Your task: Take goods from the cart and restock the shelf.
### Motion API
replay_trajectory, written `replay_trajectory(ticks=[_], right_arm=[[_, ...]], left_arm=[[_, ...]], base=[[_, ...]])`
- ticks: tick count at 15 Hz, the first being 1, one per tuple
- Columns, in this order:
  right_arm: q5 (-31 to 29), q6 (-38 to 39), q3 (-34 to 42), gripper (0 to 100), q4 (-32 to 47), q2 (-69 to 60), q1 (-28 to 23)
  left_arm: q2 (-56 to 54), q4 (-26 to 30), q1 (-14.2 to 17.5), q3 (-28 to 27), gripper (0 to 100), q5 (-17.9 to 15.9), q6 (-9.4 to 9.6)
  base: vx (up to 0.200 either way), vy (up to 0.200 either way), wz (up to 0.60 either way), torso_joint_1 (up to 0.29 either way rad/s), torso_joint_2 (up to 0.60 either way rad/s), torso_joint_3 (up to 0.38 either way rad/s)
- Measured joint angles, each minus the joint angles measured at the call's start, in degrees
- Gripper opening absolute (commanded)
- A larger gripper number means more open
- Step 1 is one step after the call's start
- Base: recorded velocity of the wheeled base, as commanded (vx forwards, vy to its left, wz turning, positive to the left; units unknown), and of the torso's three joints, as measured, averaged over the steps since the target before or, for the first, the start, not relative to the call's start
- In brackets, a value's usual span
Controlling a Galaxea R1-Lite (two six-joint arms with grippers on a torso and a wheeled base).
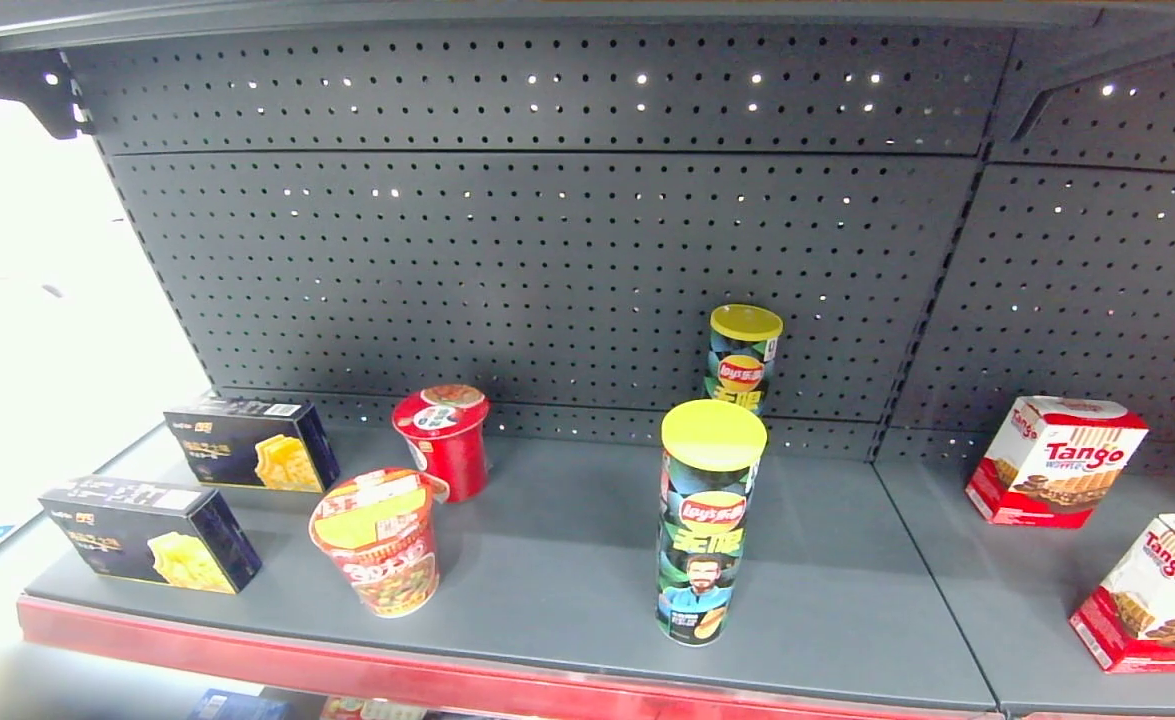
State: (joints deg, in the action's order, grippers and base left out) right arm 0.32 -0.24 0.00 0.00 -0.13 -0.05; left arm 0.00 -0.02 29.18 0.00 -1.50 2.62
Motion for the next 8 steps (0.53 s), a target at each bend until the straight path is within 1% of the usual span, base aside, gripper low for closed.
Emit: replay_trajectory(ticks=[1, 2, 3, 5, 6, 7, 8], right_arm=[[0.0, 0.0, 0.0, 100, 0.0, 0.0, 0.0], [0.0, 0.02, 0.0, 100, 0.0, 0.0, 0.0], [0.0, 0.0, 0.0, 100, 0.0, 0.0, 0.0], [0.0, 0.0, 0.0, 100, 0.0, 0.0, 0.05], [0.01, 0.02, 0.0, 100, 0.0, 0.0, 0.02], [0.0, 0.02, 0.0, 100, 0.0, 0.0, -0.02], [0.01, 0.0, 0.0, 100, 0.0, 0.0, -0.02]], left_arm=[[0.02, -0.09, -0.85, 0.0, 100, -0.11, 2.02], [0.4, -0.24, -2.71, 0.0, 100, -0.11, 3.51], [1.29, -0.35, -5.62, 0.0, 100, -0.22, 4.55], [4.1, -0.73, -12.76, 0.0, 100, -1.29, 5.85], [5.92, -1.85, -16.51, -0.11, 100, -1.91, 6.07], [7.85, -4.24, -19.16, -1.56, 100, -2.06, 5.61], [10.41, -5.99, -21.55, -3.52, 100, -1.61, 4.41]], base=[[0.0, 0.0, 0.0, 0.0, 0.0, 0.0], [0.0, 0.0, 0.0, 0.0, 0.0, 0.0], [0.0, 0.0, 0.0, 0.0, 0.0, 0.0], [0.0, 0.0, 0.0, 0.0, 0.0, 0.0], [0.0, 0.0, 0.0, 0.0, 0.0, 0.0], [0.0, 0.0, 0.0, 0.0, 0.0, 0.0], [0.0, 0.0, 0.0, 0.0, 0.0, 0.0]])
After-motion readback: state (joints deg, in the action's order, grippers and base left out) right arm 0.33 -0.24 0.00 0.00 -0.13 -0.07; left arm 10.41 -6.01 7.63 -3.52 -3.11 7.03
